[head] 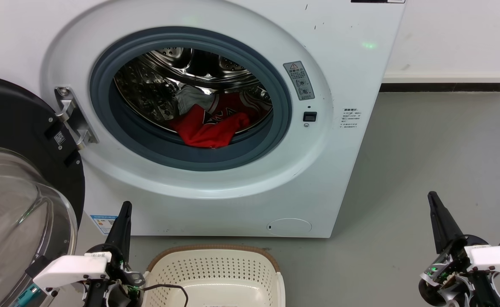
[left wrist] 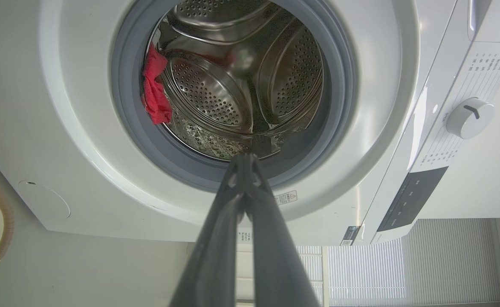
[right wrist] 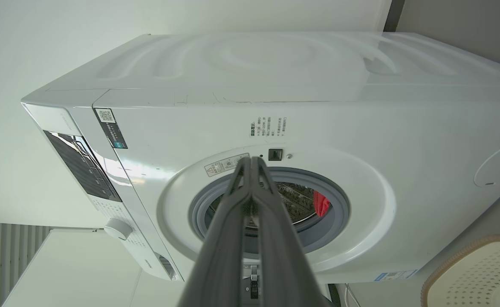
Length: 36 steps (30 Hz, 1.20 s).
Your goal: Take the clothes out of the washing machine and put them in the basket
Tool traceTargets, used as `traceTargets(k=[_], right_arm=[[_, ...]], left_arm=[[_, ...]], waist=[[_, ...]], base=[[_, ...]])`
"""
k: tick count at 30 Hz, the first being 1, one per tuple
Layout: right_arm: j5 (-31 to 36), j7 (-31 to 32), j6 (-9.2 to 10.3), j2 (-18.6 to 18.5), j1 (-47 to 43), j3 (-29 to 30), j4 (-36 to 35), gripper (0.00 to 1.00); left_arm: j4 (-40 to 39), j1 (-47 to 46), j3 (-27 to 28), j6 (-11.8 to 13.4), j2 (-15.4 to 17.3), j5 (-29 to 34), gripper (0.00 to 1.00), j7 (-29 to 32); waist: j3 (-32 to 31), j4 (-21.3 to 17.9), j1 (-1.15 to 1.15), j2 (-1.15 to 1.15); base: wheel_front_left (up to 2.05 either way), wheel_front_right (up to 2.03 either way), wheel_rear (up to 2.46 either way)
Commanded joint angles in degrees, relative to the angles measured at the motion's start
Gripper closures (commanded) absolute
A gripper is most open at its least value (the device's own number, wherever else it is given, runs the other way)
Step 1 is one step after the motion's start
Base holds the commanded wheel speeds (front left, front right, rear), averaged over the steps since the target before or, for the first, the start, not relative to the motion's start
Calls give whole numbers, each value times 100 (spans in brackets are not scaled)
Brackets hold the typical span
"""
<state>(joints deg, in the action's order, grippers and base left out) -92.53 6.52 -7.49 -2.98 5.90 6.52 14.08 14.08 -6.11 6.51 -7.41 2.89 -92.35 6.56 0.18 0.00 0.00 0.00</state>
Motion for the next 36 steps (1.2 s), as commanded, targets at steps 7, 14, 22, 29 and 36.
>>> traceTargets(k=[7,14,22,29,36], right_arm=[[27,-2,0,17,79,-5,7,100],[27,-2,0,17,79,-5,7,100],[28,-2,0,17,79,-5,7,100],[42,-98,0,1,-81,-48,-37,0],[226,-302,0,2,-224,-89,-232,0]], left_arm=[[-2,-33,13,-28,-6,-13,100,10],[-2,-33,13,-28,-6,-13,100,10],[-2,-33,13,-28,-6,-13,100,10],[21,30,-108,2,-4,28,0,-101],[-65,36,-259,0,-3,241,0,-305]], waist=[[0,0,0,0],[0,0,0,0],[0,0,0,0],[0,-10,0,0],[-7,-25,0,0]], base=[[0,0,0],[0,0,0],[0,0,0],[0,0,0],[0,0,0]])
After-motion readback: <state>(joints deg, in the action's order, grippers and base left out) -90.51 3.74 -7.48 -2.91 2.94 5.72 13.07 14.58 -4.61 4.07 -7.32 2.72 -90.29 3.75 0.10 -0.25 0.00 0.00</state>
